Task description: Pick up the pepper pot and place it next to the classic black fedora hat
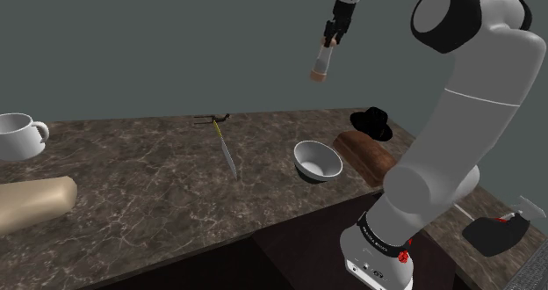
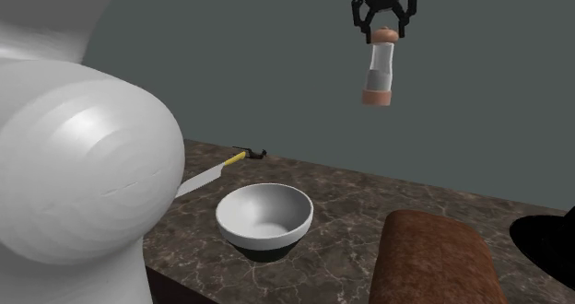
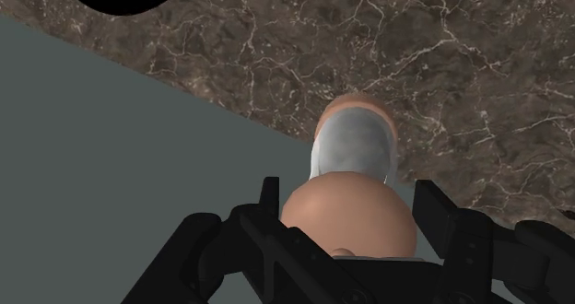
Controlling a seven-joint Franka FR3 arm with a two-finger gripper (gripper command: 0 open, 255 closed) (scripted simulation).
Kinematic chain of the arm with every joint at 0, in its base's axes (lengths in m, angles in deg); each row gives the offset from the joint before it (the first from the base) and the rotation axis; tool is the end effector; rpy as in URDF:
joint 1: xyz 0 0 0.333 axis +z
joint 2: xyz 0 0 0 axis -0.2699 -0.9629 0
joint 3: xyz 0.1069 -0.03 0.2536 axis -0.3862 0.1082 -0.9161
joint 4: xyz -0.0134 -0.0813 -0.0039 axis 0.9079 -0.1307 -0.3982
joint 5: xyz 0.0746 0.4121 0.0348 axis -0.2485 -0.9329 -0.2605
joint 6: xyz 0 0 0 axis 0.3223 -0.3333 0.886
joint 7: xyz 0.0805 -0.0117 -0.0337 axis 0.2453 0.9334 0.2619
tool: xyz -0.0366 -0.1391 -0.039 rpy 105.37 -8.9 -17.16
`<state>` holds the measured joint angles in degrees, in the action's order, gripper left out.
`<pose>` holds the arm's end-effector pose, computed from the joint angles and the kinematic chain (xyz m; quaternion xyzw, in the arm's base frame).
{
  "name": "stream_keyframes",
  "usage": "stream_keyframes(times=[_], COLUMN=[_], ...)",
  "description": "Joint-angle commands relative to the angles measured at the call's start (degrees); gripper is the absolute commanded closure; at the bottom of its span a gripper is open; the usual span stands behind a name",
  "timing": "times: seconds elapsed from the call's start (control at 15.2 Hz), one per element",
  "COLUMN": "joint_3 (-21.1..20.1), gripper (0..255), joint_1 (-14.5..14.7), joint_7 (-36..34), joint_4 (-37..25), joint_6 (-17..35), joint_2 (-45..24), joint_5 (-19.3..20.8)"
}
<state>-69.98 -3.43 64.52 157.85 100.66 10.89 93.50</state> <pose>0.5614 -0.3519 0.5043 0.9961 0.0064 0.0185 0.0866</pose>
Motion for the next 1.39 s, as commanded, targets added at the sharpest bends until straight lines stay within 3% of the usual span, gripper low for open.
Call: stream_keyframes(times=[0.0, 0.73, 1.32], joint_3=[1.01, 5.77, 5.64], gripper=[255, 255, 255], joint_1=[-1.83, -11.56, -11.06], joint_7=[2.93, 17.41, 16.82], joint_4=[0.11, -3.68, 4.68], joint_6=[0.35, 0.8, 8.16], joint_2=[0.09, -3.12, -2.1], joint_5=[-0.57, -4.66, -4.22])
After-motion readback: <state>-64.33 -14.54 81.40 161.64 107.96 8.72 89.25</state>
